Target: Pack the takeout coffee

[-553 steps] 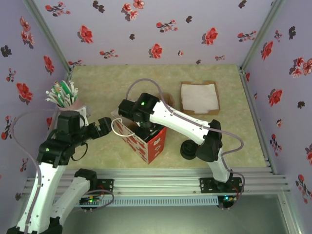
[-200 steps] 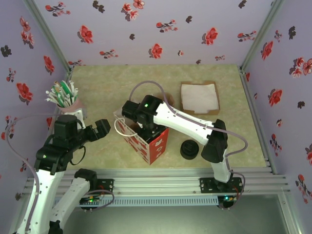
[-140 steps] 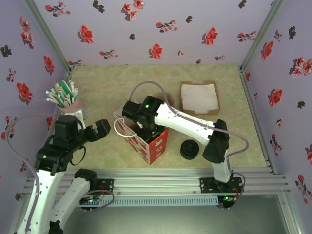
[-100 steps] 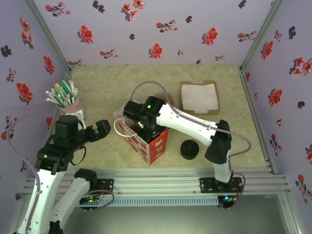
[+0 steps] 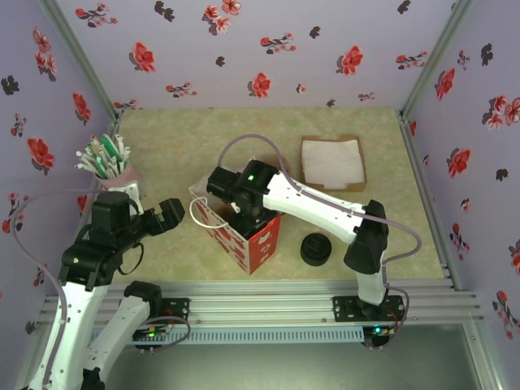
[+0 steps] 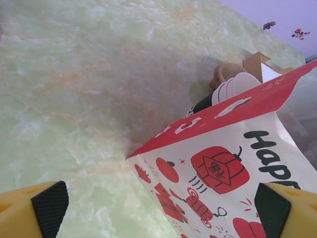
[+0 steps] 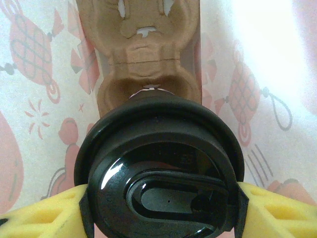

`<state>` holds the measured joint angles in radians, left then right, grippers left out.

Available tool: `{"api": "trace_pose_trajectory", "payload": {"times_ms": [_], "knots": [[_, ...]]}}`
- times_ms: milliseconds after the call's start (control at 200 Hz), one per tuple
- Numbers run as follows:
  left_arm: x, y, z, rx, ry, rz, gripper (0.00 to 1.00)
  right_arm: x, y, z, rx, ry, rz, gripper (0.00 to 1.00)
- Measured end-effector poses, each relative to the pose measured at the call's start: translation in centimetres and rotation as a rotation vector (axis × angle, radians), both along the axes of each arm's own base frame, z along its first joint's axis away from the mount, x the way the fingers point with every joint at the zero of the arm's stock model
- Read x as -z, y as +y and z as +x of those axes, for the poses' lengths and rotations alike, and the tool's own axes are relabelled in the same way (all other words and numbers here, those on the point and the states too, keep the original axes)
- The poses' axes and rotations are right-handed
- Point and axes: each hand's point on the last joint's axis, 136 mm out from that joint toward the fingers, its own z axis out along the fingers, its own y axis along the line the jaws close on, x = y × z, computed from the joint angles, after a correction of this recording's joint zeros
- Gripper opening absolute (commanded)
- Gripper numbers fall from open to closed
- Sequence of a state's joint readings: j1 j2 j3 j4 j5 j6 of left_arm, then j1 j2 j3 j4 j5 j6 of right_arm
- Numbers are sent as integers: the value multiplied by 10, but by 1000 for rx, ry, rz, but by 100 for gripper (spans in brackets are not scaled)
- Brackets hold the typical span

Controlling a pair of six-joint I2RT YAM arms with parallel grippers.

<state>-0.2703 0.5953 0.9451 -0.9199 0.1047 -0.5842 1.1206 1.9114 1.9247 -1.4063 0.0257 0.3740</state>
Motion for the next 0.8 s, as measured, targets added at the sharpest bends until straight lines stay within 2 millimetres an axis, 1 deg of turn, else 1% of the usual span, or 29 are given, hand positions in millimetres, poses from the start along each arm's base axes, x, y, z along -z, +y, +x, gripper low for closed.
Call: {"api": "trace_pose_trajectory", "payload": {"times_ms": [415,665,800], "knots": [[2,0,0,0,2,1,99,2,-1,0,2,2,-3,66],[3,0,1,0,2,1,99,12,-4,1,9,13,-19,66],[3,0,1,0,2,1,99,15,-5,2,14,19,-22,66]]}}
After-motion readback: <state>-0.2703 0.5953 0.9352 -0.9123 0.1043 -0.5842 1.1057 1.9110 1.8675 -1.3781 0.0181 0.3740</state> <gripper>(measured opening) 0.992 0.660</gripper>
